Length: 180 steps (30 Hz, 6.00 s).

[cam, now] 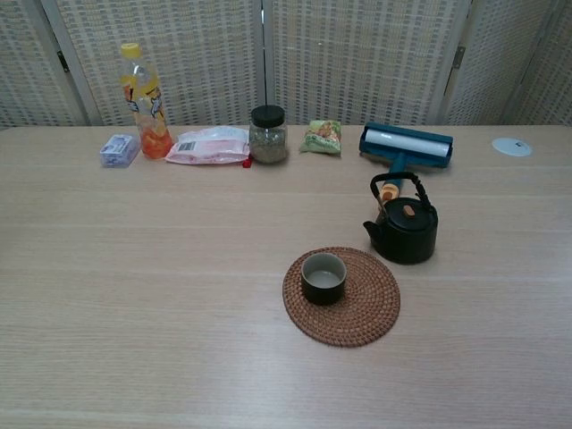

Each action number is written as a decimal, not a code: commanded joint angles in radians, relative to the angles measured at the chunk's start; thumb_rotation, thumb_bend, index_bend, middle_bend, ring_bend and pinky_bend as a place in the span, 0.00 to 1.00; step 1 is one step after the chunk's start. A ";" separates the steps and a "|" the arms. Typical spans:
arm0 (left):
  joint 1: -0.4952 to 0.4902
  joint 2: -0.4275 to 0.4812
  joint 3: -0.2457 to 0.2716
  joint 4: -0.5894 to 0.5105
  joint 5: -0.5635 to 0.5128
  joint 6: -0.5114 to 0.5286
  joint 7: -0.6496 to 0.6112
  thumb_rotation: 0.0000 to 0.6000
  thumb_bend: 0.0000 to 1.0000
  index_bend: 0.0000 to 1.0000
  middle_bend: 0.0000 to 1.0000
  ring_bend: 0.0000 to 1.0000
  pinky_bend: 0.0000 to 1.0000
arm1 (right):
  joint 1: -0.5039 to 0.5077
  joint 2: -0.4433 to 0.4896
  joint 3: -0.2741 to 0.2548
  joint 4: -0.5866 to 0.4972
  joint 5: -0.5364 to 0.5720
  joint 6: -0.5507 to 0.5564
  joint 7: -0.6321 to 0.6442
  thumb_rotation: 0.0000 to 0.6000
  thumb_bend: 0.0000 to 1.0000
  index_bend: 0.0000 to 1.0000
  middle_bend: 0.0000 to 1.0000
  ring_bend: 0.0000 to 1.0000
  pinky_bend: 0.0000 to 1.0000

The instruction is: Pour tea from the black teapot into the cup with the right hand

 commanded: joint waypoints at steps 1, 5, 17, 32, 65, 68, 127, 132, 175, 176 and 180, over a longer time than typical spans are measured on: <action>0.001 0.000 0.001 0.000 0.000 0.001 0.002 1.00 0.29 0.15 0.07 0.09 0.03 | 0.001 -0.001 -0.001 0.000 -0.001 -0.002 0.000 1.00 0.08 0.27 0.31 0.25 0.07; 0.003 0.000 0.001 0.001 -0.002 0.003 -0.001 1.00 0.29 0.15 0.07 0.09 0.03 | 0.003 -0.001 -0.002 -0.001 -0.003 -0.007 -0.002 1.00 0.08 0.27 0.31 0.25 0.07; 0.006 0.001 0.001 0.003 -0.006 0.003 -0.005 1.00 0.29 0.15 0.07 0.09 0.03 | 0.022 0.024 -0.009 -0.066 -0.002 -0.055 -0.028 1.00 0.08 0.27 0.31 0.25 0.07; 0.009 0.006 0.001 0.002 -0.008 0.006 -0.006 1.00 0.29 0.15 0.07 0.09 0.03 | 0.060 0.044 -0.003 -0.110 0.011 -0.117 -0.073 1.00 0.02 0.27 0.30 0.27 0.41; 0.008 0.002 0.004 -0.001 -0.004 0.001 -0.002 1.00 0.29 0.15 0.07 0.09 0.03 | 0.156 0.050 0.034 -0.234 0.051 -0.234 -0.185 1.00 0.03 0.27 0.30 0.24 0.24; 0.009 0.002 0.005 -0.001 -0.003 0.002 -0.001 1.00 0.29 0.15 0.07 0.09 0.03 | 0.190 0.050 0.056 -0.258 0.090 -0.278 -0.213 1.00 0.02 0.27 0.30 0.24 0.23; 0.026 -0.002 0.005 0.016 -0.026 -0.001 -0.011 1.00 0.29 0.15 0.07 0.09 0.03 | 0.820 -0.408 0.211 0.195 0.918 -0.688 -0.506 1.00 0.55 0.21 0.28 0.05 0.04; 0.027 -0.003 0.006 0.018 -0.030 -0.005 -0.012 1.00 0.29 0.15 0.07 0.09 0.03 | 0.843 -0.422 0.201 0.232 0.956 -0.701 -0.505 1.00 0.58 0.21 0.28 0.05 0.04; 0.028 -0.006 0.001 0.024 -0.029 0.000 -0.015 1.00 0.29 0.15 0.07 0.09 0.03 | 0.833 -0.282 0.099 0.035 0.880 -0.621 -0.453 1.00 0.58 0.21 0.48 0.20 0.04; 0.028 -0.006 0.001 0.024 -0.029 0.000 -0.015 1.00 0.29 0.15 0.07 0.09 0.03 | 0.827 -0.273 0.092 0.015 0.867 -0.610 -0.458 1.00 0.56 0.21 0.47 0.20 0.04; 0.031 -0.005 0.001 0.024 -0.025 0.007 -0.018 1.00 0.29 0.15 0.07 0.09 0.03 | 0.799 -0.231 0.058 -0.069 0.811 -0.565 -0.474 1.00 0.43 0.21 0.45 0.20 0.07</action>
